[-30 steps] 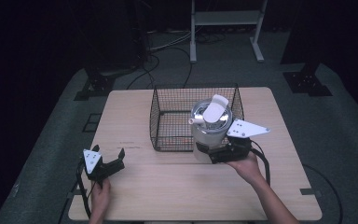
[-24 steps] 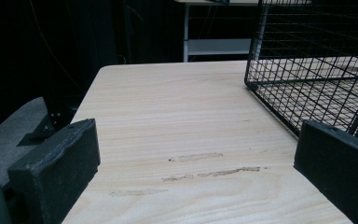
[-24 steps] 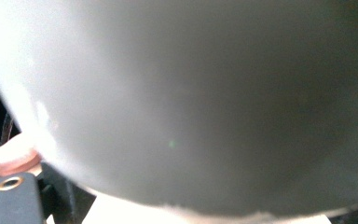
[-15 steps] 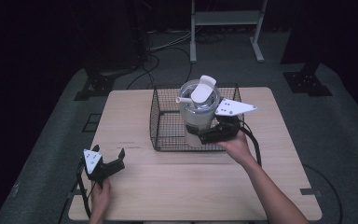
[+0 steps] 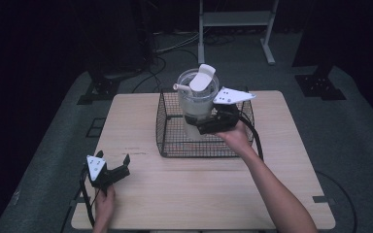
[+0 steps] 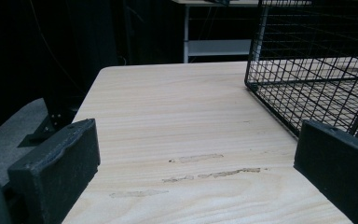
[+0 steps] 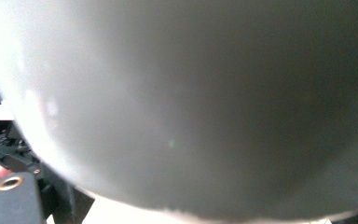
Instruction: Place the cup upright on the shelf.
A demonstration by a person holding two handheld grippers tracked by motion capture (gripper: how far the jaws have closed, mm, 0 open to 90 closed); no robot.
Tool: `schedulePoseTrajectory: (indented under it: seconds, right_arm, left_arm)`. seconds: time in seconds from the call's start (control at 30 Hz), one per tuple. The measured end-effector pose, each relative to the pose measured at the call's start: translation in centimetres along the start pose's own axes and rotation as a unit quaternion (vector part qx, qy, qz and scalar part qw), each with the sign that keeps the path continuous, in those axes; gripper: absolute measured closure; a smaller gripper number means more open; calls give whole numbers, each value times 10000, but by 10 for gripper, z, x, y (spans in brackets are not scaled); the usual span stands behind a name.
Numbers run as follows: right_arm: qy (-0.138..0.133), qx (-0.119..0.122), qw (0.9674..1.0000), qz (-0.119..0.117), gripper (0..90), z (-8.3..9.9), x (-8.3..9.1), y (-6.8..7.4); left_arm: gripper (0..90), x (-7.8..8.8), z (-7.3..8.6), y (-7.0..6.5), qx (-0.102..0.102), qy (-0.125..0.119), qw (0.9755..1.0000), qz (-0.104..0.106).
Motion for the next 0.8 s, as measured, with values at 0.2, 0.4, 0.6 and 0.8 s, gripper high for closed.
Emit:
schedulePoseTrajectory:
  seconds: [0.2,0.4,0.6,0.8]
  right_arm:
    - [42,102,9999,99,92,-10,-14,-11]
    - [129,134,9998,118,92,-19,-31,-22]
    - [162,71,9997,174,92,-25,-46,-30]
    - [207,58,9996,199,92,-21,-59,-36]
  left_arm:
    - [0,0,0,3,103,-15,9999,5]
    - [0,0,0,2,115,-49,9999,15]
    - [0,0,0,2,85,-38,10000,15]
    - [0,1,0,2,76,-41,10000,15]
Point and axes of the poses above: each handheld gripper's, and its own axes: x roughly backward along the jaws, z roughly out of its underside, y roughly to its left, the point moved 2 cm from there along -x, roughly forward along the jaws, and after that the axes turned 4 degrees about y, right-handed, at the moved point
